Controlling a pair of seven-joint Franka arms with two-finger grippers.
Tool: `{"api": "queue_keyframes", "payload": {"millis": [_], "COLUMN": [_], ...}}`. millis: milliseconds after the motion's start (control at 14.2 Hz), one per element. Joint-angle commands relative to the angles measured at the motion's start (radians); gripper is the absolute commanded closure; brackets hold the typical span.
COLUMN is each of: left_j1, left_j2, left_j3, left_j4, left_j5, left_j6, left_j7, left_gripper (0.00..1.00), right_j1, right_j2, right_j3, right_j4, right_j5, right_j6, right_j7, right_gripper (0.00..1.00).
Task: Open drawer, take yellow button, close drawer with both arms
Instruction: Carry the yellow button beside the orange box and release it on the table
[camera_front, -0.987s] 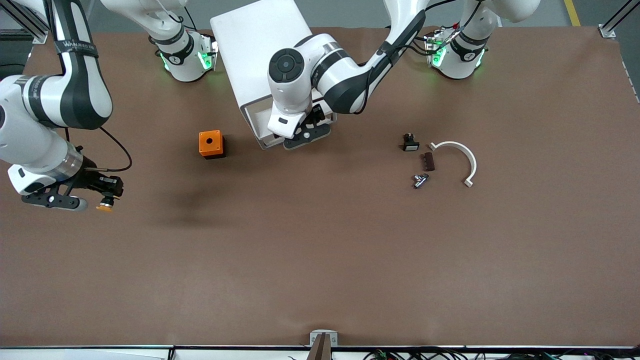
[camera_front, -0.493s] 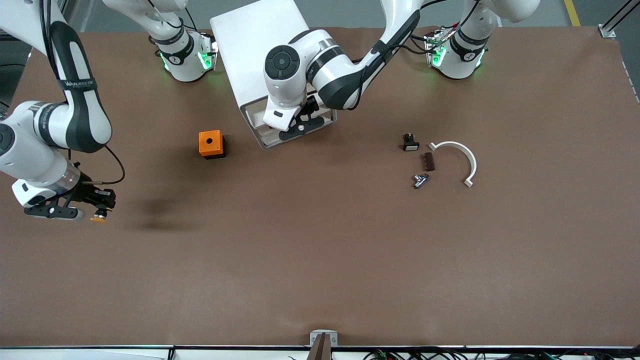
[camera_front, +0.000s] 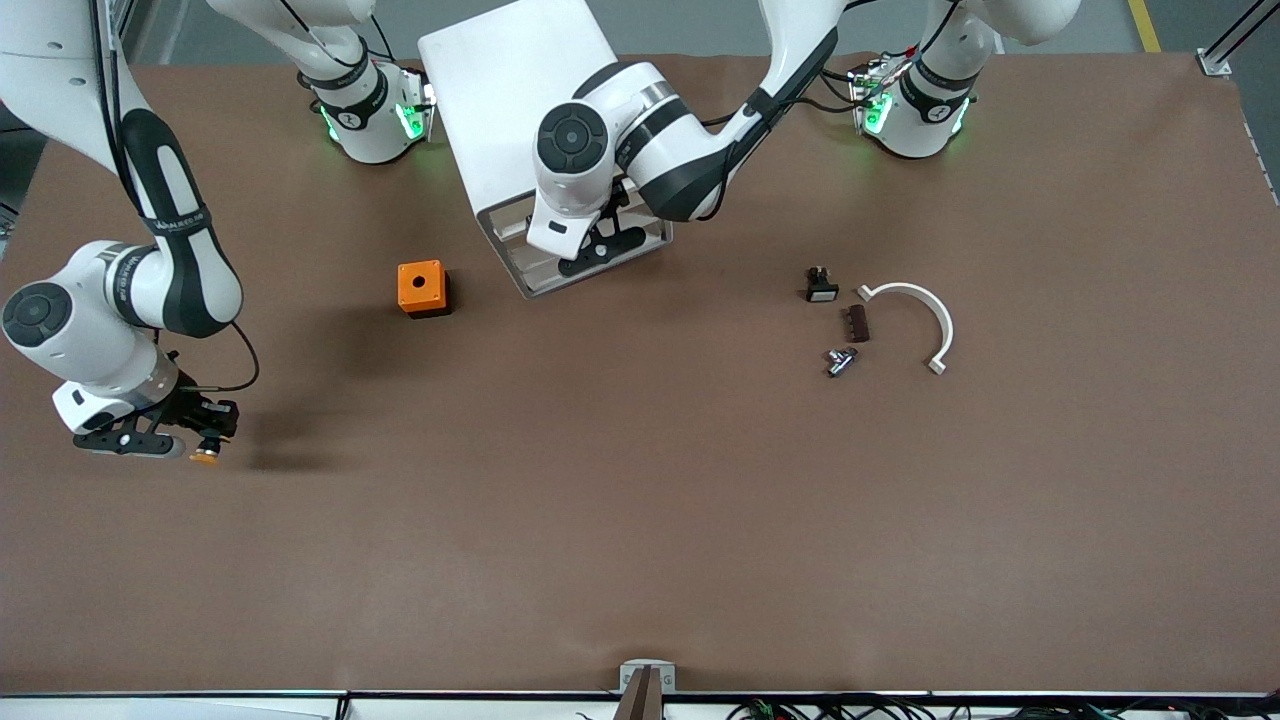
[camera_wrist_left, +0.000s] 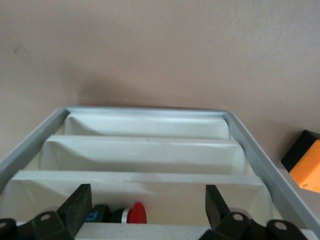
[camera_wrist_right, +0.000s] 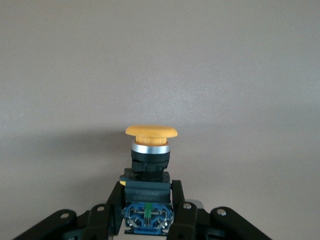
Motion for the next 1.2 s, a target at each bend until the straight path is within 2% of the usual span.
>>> {"api": "queue_keyframes", "payload": {"millis": [0,211,493,846,916,987,1057,1128], "left_j1": [-0.007,-0.007,-0.005,0.007,0.012,0.016,0.029,0.05], "left_j2": [0.001,0.001,0.003,0.001,-0.002,-0.006,-0.009,-0.012], "left_j3": [-0.014,-0.014,-0.014,-0.012,-0.012,-0.003,0.002,0.005], "left_j4": [-0.016,-0.019,-0.019,-0.023,-0.022,-0.019,-0.016,-0.014], "left_j5": [-0.062,-0.069,-0.092,-0.12,-0.114,-0.108,-0.103,-0.088], "left_j6": [0.007,0.007,0.007,0.007,0.007,0.008,0.013,0.013], "left_j7": [-0.016,-0.013,-0.01,-0.005,-0.008,-0.004,0.004,0.007], "left_gripper": [0.01,0.01,0.01,0.01,0.01,0.01,0.01,0.01], "right_j1": [-0.033,-0.062,-0.152,-0.146,-0.145,-0.145,-0.145,-0.145], "right_j2": [0.032,0.063,0.103,0.14,0.141,0.141,0.141,0.141], "right_j3": [0.024,0.042,0.14,0.143,0.142,0.142,0.143,0.143], "right_j4": [0.0,0.008,0.016,0.036,0.037,0.042,0.045,0.045], "right_j5": [0.0,0.004,0.021,0.021,0.021,0.021,0.021,0.021], "right_j6": [0.049,0.057,0.095,0.108,0.106,0.102,0.1,0.099], "right_j7": [-0.014,-0.012,-0.014,-0.014,-0.012,-0.012,-0.01,-0.009], "right_gripper": [1.0,1.0,1.0,1.0,0.94,0.67,0.32,0.01]}}
